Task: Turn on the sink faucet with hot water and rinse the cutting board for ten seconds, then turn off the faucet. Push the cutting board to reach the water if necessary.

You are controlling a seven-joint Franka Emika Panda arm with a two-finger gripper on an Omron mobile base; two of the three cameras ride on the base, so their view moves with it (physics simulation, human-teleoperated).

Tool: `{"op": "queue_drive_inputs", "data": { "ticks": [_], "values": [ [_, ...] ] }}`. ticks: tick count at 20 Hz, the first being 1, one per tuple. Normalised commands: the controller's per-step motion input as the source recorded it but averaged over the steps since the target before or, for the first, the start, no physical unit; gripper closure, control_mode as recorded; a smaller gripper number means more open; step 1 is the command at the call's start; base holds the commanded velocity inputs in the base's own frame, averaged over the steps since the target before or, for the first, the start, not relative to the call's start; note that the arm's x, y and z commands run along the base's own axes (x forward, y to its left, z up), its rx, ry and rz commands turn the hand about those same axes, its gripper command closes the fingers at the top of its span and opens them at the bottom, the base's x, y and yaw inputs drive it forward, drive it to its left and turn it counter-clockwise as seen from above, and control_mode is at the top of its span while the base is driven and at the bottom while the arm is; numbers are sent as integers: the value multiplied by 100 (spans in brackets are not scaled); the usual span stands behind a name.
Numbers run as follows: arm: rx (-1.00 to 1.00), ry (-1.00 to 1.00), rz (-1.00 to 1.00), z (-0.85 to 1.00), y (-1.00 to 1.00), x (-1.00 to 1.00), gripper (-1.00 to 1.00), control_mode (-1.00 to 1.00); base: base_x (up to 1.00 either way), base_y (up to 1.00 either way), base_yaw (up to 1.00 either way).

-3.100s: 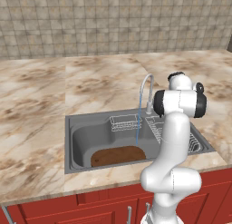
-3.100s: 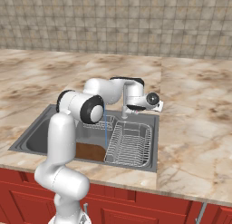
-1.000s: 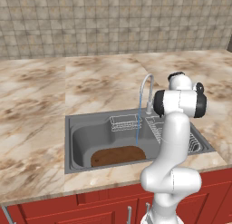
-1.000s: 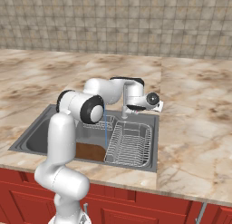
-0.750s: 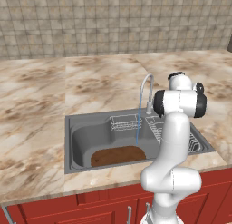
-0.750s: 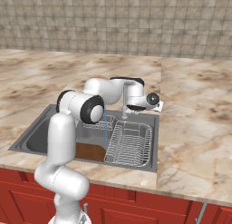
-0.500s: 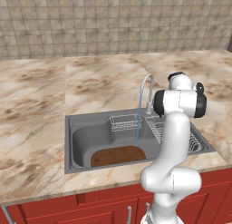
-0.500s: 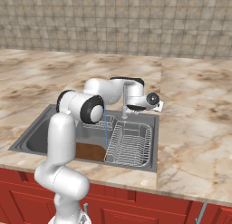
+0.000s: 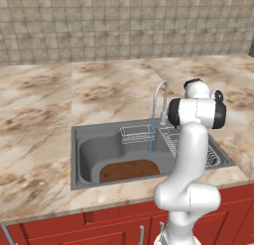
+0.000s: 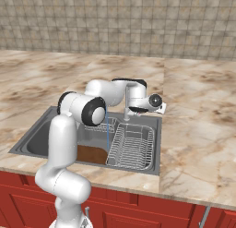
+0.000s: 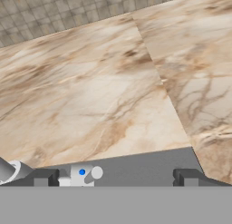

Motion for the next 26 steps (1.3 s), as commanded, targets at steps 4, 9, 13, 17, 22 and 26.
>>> {"op": "queue_drive_inputs", "data": {
  "ticks": [4, 9, 13, 17, 22, 26],
  "values": [
    [0, 0, 0, 0, 0, 0, -100, -100, 0, 0, 0],
    [0, 0, 0, 0, 0, 0, -100, -100, 0, 0, 0],
    [0, 0, 0, 0, 0, 0, -100, -100, 0, 0, 0],
    [0, 0, 0, 0, 0, 0, -100, -100, 0, 0, 0],
    [0, 0, 0, 0, 0, 0, -100, -100, 0, 0, 0],
    [0, 0, 0, 0, 0, 0, -100, -100, 0, 0, 0]
  ]
}}
